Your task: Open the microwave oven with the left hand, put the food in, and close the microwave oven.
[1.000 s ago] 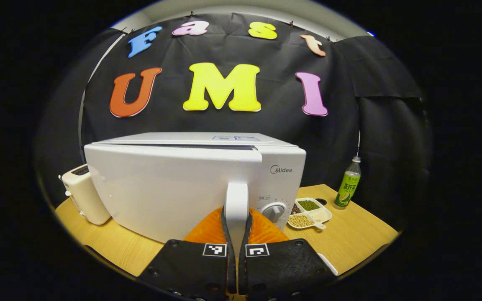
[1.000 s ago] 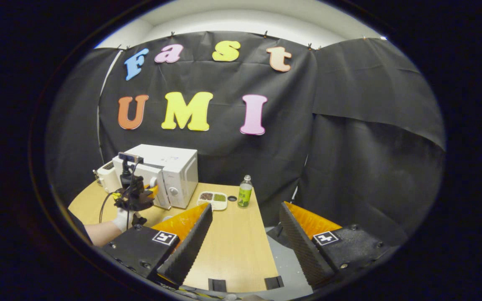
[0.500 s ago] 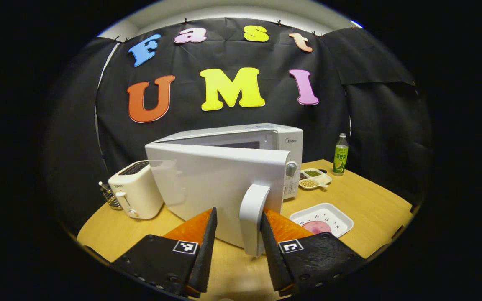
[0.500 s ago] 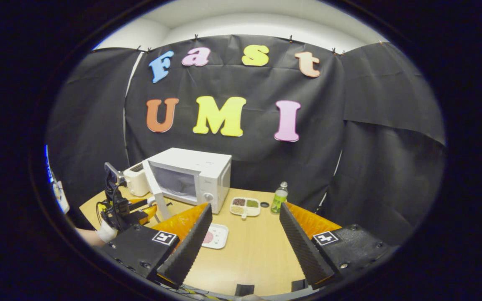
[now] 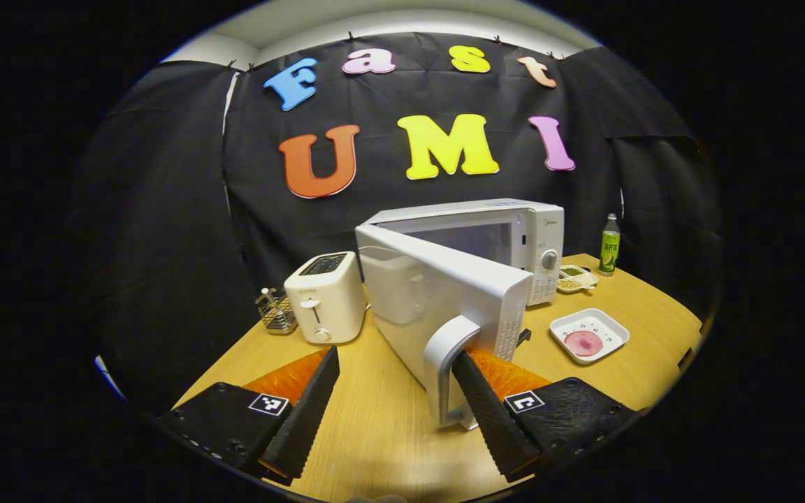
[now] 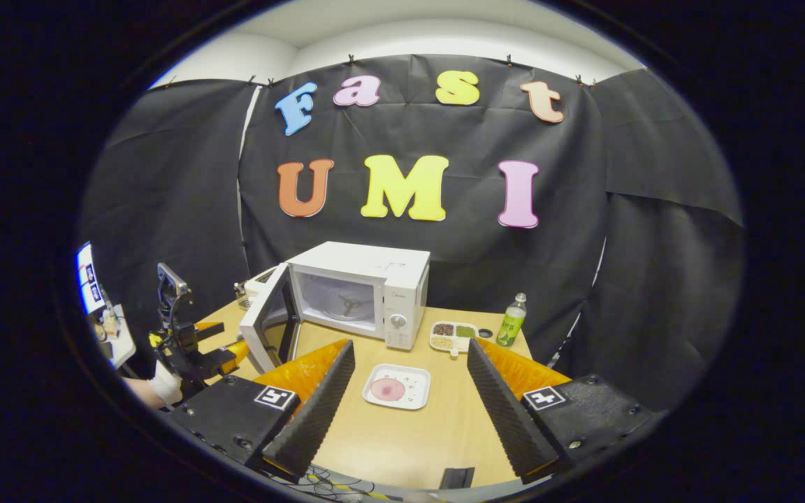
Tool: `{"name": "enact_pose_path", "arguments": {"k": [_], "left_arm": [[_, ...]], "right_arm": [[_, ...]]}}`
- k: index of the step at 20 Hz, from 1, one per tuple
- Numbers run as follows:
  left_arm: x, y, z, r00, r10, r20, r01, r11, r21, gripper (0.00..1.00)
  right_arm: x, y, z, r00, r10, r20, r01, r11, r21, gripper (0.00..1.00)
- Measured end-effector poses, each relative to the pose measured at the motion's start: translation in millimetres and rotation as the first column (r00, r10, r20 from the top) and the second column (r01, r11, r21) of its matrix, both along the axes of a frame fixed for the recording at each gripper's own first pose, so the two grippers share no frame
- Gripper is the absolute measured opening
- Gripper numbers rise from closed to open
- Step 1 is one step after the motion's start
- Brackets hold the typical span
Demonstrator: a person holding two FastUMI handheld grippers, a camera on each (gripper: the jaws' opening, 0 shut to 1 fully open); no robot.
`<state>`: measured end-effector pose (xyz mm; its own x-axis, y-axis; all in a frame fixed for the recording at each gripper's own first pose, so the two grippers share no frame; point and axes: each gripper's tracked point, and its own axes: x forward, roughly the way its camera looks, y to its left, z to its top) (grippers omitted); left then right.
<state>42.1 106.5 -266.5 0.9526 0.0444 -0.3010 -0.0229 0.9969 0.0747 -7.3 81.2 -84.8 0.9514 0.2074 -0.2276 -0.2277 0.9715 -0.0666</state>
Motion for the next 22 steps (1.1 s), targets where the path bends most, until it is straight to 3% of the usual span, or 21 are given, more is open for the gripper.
{"name": "enact_pose_path", "arguments": {"k": [2, 3, 4, 8, 14, 16, 17, 18, 22], "left_arm": [[-15, 24, 1, 0.999, 0.035, -0.010, -0.035, 0.999, 0.003, 0.96], [-22, 36, 1, 0.999, 0.052, -0.011, -0.052, 0.999, 0.009, 0.96], [-30, 47, 2, 0.997, 0.071, -0.014, -0.071, 0.997, 0.013, 0.96], [-63, 73, 7, 0.991, 0.132, -0.026, -0.132, 0.991, 0.019, 0.96], [-98, 44, 46, 0.991, 0.131, 0.010, -0.131, 0.991, -0.005, 0.96], [-102, 23, 64, 0.992, 0.125, 0.033, -0.124, 0.992, -0.033, 0.96], [-103, 13, 73, 0.991, 0.128, 0.046, -0.126, 0.991, -0.036, 0.96], [-103, 4, 83, 0.990, 0.130, 0.057, -0.128, 0.991, -0.038, 0.96], [-95, -38, 116, 0.989, 0.120, 0.089, -0.119, 0.993, -0.018, 0.96]], "right_arm": [[2, 7, -6, 1.000, 0.005, 0.001, -0.005, 1.000, 0.008, 1.00], [3, 8, -11, 1.000, 0.004, -0.004, -0.004, 1.000, 0.011, 0.96], [6, 10, -16, 1.000, 0.007, -0.011, -0.007, 1.000, 0.015, 1.00], [25, 14, -47, 0.997, 0.032, -0.064, -0.031, 0.999, 0.020, 0.97], [78, -3, -115, 0.979, 0.038, -0.202, -0.032, 0.999, 0.036, 1.00], [100, -10, -143, 0.964, 0.038, -0.265, -0.024, 0.998, 0.058, 1.00], [112, -12, -158, 0.953, 0.040, -0.300, -0.020, 0.997, 0.069, 0.89], [124, -17, -174, 0.940, 0.040, -0.338, -0.015, 0.997, 0.078, 0.94], [166, -22, -230, 0.866, 0.067, -0.496, 0.012, 0.988, 0.155, 0.79]]}}
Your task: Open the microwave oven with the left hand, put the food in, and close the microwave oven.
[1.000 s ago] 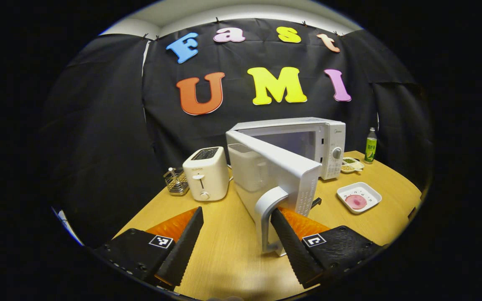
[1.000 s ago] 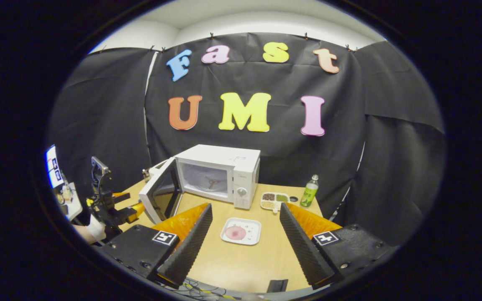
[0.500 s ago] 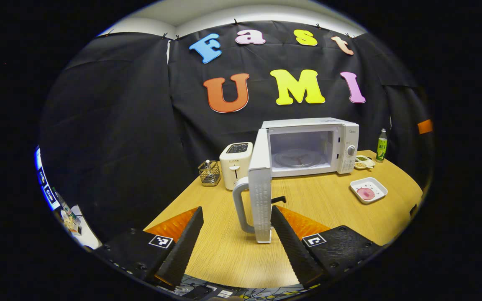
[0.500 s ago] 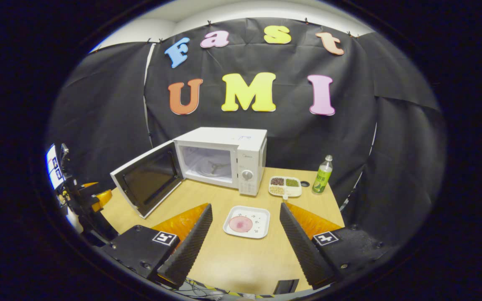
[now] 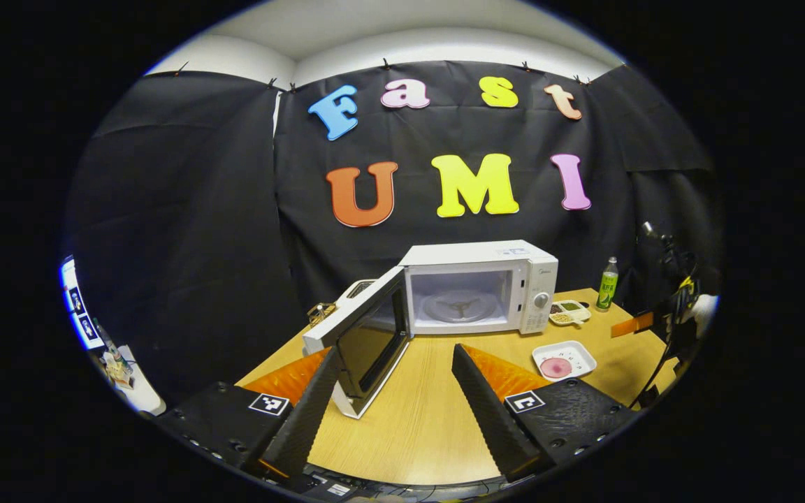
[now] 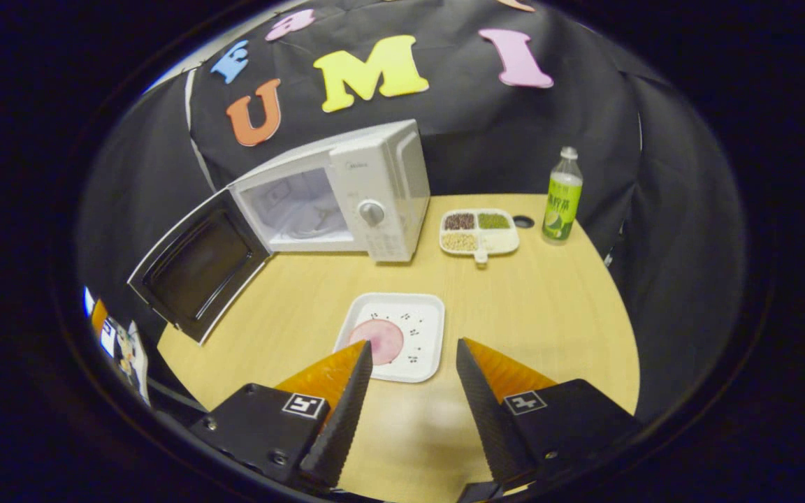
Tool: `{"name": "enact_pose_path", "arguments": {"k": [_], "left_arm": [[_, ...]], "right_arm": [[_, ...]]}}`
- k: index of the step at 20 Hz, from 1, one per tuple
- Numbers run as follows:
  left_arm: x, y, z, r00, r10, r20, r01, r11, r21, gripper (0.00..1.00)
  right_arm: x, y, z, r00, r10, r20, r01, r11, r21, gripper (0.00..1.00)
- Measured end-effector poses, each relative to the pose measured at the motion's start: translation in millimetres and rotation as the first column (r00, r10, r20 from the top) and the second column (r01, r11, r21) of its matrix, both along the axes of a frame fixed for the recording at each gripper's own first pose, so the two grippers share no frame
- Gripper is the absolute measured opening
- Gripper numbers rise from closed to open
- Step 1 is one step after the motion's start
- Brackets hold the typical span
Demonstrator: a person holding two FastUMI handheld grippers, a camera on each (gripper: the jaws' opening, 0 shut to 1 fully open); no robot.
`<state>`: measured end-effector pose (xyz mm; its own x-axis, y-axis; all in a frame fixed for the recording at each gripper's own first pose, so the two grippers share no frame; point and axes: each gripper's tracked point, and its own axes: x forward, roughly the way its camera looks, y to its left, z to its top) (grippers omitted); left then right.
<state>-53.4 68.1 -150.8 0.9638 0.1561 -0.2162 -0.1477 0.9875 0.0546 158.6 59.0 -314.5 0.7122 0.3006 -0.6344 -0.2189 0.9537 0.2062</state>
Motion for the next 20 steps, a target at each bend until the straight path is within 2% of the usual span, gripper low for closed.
{"name": "enact_pose_path", "arguments": {"k": [1, 2, 3, 4, 5, 6, 8, 9, 10, 11, 14, 17, 18, 20], "left_arm": [[2, -10, 6, 1.000, 0.000, 0.001, 0.000, 1.000, 0.008, 0.96], [4, -19, 14, 1.000, 0.000, 0.006, 0.000, 1.000, 0.015, 0.96], [6, -27, 19, 1.000, 0.003, 0.006, -0.004, 1.000, 0.018, 0.96], [6, -34, 23, 1.000, 0.009, 0.005, -0.009, 1.000, 0.012, 0.96], [7, -42, 25, 1.000, 0.016, 0.002, -0.016, 1.000, 0.000, 0.96], [9, -47, 27, 1.000, 0.026, -0.001, -0.026, 1.000, -0.011, 0.96], [9, -57, 31, 0.999, 0.047, -0.012, -0.048, 0.999, -0.019, 0.96], [7, -60, 31, 0.998, 0.059, -0.017, -0.059, 0.998, -0.018, 0.96], [6, -62, 34, 0.997, 0.069, -0.019, -0.069, 0.997, -0.015, 0.96], [5, -63, 35, 0.997, 0.077, -0.019, -0.077, 0.997, -0.010, 0.96], [3, -65, 35, 0.995, 0.100, -0.030, -0.100, 0.995, 0.005, 0.96], [2, -63, 35, 0.992, 0.126, -0.030, -0.126, 0.992, -0.003, 0.96], [1, -62, 35, 0.990, 0.136, -0.030, -0.136, 0.991, -0.008, 0.96], [1, -64, 34, 0.988, 0.149, -0.026, -0.150, 0.989, -0.018, 0.96]], "right_arm": [[10, -1, -12, 0.999, 0.003, -0.036, -0.002, 1.000, 0.014, 0.61], [20, -1, -23, 0.998, 0.005, -0.070, -0.004, 1.000, 0.022, 0.57], [27, 0, -34, 0.995, 0.011, -0.104, -0.008, 0.999, 0.034, 0.62], [35, 2, -44, 0.991, 0.023, -0.134, -0.018, 0.999, 0.040, 0.48], [41, 1, -54, 0.986, 0.031, -0.161, -0.026, 0.999, 0.033, 0.55], [48, 0, -64, 0.981, 0.031, -0.190, -0.025, 0.999, 0.032, 0.42], [57, 7, -78, 0.968, 0.039, -0.249, -0.020, 0.997, 0.079, 0.39], [60, 10, -82, 0.961, 0.043, -0.272, -0.019, 0.996, 0.091, 0.49], [64, 10, -87, 0.956, 0.048, -0.289, -0.025, 0.996, 0.082, 0.36], [63, 11, -91, 0.950, 0.052, -0.307, -0.029, 0.997, 0.078, 0.31], [66, 14, -94, 0.937, 0.051, -0.345, -0.023, 0.996, 0.086, 0.24], [67, 10, -96, 0.925, 0.041, -0.378, -0.022, 0.998, 0.055, 0.07], [68, 10, -98, 0.919, 0.040, -0.393, -0.022, 0.998, 0.050, 0.16], [68, 7, -98, 0.908, 0.034, -0.417, -0.013, 0.998, 0.054, 0.10]]}}
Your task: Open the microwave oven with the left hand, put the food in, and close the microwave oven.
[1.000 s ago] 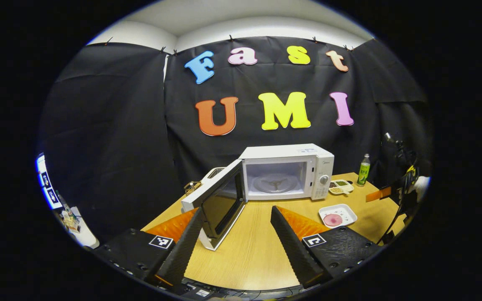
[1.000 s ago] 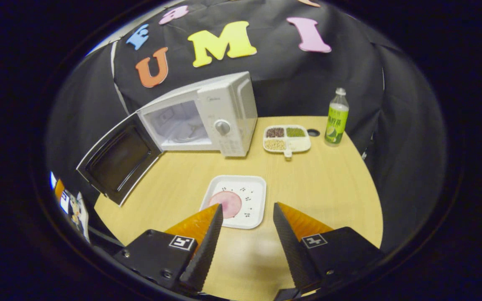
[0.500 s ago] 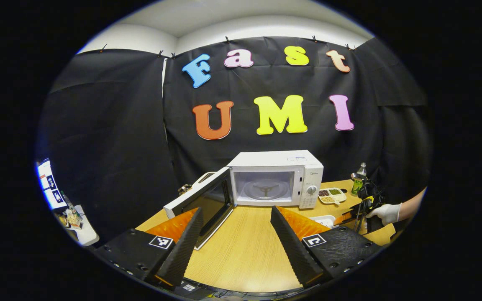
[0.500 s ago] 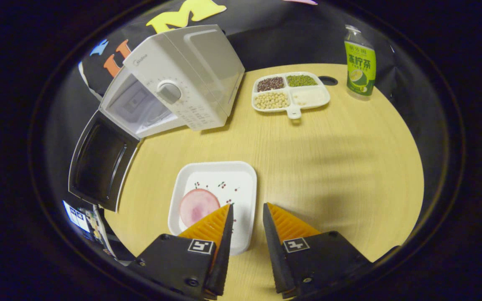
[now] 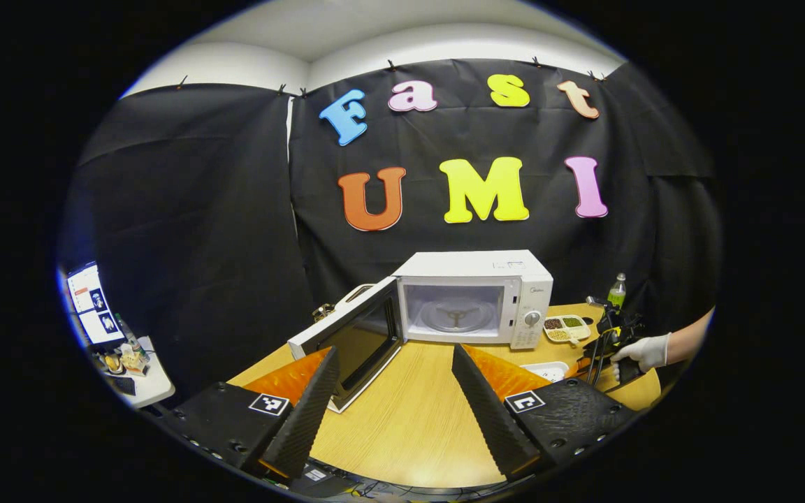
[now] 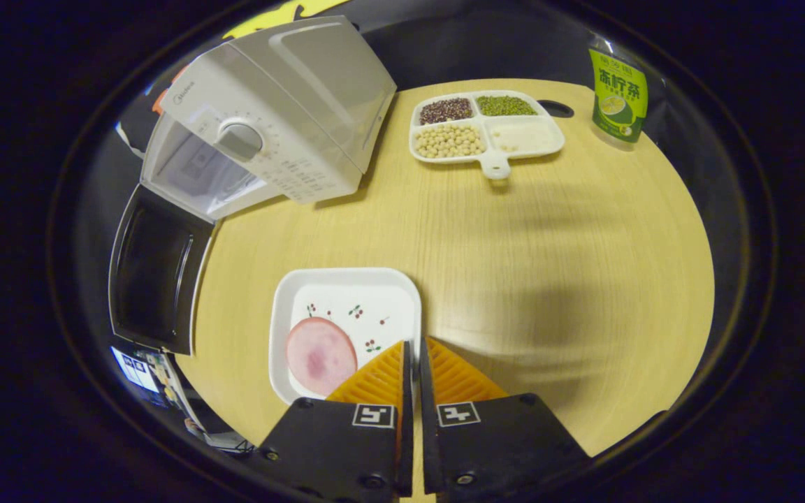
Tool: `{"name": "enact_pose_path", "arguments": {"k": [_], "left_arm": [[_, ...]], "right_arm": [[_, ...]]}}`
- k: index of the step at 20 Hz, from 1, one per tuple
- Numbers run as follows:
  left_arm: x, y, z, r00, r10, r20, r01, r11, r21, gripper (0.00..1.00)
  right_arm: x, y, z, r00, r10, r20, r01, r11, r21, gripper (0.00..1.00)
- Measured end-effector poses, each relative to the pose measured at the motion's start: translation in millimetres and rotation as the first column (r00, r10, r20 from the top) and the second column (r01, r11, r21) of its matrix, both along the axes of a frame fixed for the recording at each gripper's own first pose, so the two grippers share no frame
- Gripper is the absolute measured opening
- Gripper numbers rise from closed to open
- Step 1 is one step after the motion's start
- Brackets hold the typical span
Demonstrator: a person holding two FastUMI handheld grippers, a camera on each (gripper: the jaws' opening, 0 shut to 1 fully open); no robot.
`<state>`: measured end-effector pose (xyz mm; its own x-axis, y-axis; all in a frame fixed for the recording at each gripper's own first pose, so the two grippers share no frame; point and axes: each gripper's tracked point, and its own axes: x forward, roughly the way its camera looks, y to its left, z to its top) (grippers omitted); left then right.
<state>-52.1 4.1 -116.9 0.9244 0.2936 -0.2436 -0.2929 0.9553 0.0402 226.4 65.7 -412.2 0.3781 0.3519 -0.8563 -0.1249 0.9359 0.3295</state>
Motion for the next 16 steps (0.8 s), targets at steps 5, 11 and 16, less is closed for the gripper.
{"name": "enact_pose_path", "arguments": {"k": [5, 11, 16], "left_arm": [[0, -8, 2, 1.000, 0.012, 0.007, -0.012, 1.000, 0.014, 0.96], [7, -10, 25, 0.999, -0.013, 0.039, 0.011, 0.998, 0.060, 0.96], [13, -8, 24, 0.999, -0.040, 0.024, 0.038, 0.998, 0.057, 0.96]], "right_arm": [[1, 0, -1, 0.998, -0.002, -0.068, 0.003, 1.000, 0.020, 0.04], [-7, 8, 2, 0.994, -0.009, -0.112, 0.026, 0.989, 0.149, 0.04], [-14, 16, 23, 0.998, -0.032, -0.062, 0.046, 0.973, 0.227, 0.04]]}}
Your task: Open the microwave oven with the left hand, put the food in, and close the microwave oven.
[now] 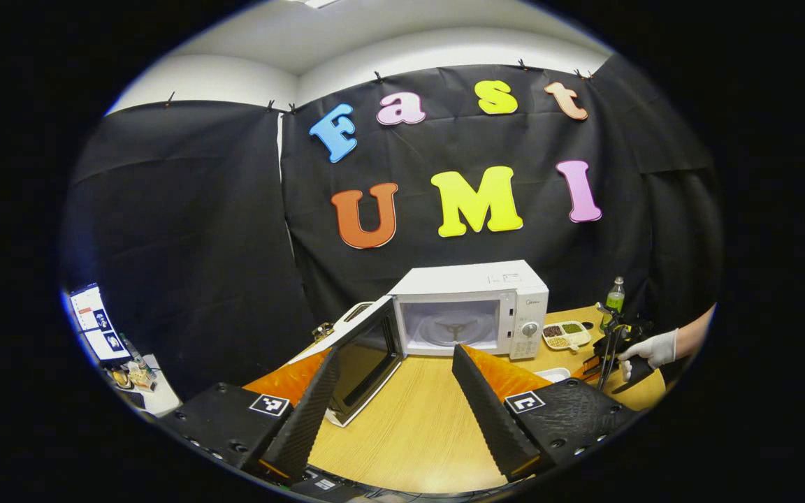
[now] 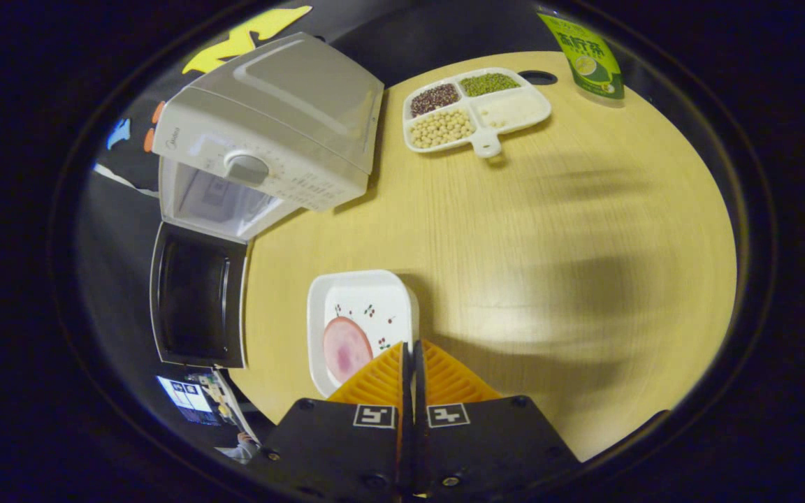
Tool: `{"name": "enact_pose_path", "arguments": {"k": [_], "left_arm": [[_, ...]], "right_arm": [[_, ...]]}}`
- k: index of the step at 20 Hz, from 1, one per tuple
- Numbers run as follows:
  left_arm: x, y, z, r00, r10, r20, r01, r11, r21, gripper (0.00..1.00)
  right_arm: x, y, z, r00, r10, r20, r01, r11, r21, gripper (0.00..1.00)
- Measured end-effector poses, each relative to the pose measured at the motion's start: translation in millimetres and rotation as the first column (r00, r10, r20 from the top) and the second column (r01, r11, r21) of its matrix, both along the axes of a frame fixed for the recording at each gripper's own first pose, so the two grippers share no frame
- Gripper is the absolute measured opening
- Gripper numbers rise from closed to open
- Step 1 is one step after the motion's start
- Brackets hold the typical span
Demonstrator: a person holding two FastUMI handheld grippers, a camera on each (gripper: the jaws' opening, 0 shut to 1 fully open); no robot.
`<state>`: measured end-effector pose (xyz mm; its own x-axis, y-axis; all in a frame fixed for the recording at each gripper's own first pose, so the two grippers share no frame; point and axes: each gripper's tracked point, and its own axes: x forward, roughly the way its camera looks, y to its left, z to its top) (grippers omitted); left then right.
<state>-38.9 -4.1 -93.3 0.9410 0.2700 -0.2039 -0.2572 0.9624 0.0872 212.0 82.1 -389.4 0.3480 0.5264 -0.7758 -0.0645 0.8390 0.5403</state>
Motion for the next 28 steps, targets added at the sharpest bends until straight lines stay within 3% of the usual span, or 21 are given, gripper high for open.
{"name": "enact_pose_path", "arguments": {"k": [6, 7, 14, 18, 24, 26, 27, 28], "left_arm": [[18, 3, 3, 0.997, -0.084, 0.003, 0.083, 0.996, 0.022, 0.96], [22, 5, 2, 0.995, -0.100, 0.002, 0.100, 0.995, 0.029, 0.96], [58, 24, -1, 0.968, -0.250, -0.004, 0.250, 0.968, 0.011, 0.96], [74, 39, -10, 0.946, -0.324, -0.018, 0.324, 0.946, -0.006, 0.96], [94, 69, -40, 0.929, -0.370, -0.019, 0.371, 0.928, 0.028, 0.96], [98, 76, -55, 0.927, -0.374, -0.029, 0.375, 0.927, 0.021, 0.96], [99, 80, -62, 0.927, -0.373, -0.033, 0.374, 0.927, 0.016, 0.96], [101, 82, -70, 0.927, -0.373, -0.038, 0.374, 0.927, 0.013, 0.96]], "right_arm": [[-13, 19, 53, 0.992, -0.101, 0.076, 0.090, 0.987, 0.134, 0.00], [-15, 24, 63, 0.988, -0.130, 0.086, 0.115, 0.981, 0.155, 0.04], [-15, 82, 120, 0.931, -0.328, 0.159, 0.278, 0.921, 0.273, 0.04], [-6, 124, 133, 0.878, -0.449, 0.165, 0.360, 0.849, 0.387, 0.04], [25, 169, 112, 0.773, -0.606, 0.187, 0.484, 0.754, 0.445, 0.00], [31, 183, 98, 0.742, -0.650, 0.162, 0.531, 0.718, 0.449, 0.04], [35, 192, 93, 0.723, -0.672, 0.159, 0.551, 0.701, 0.453, 0.00], [41, 202, 89, 0.714, -0.677, 0.178, 0.549, 0.699, 0.458, 0.04]]}}
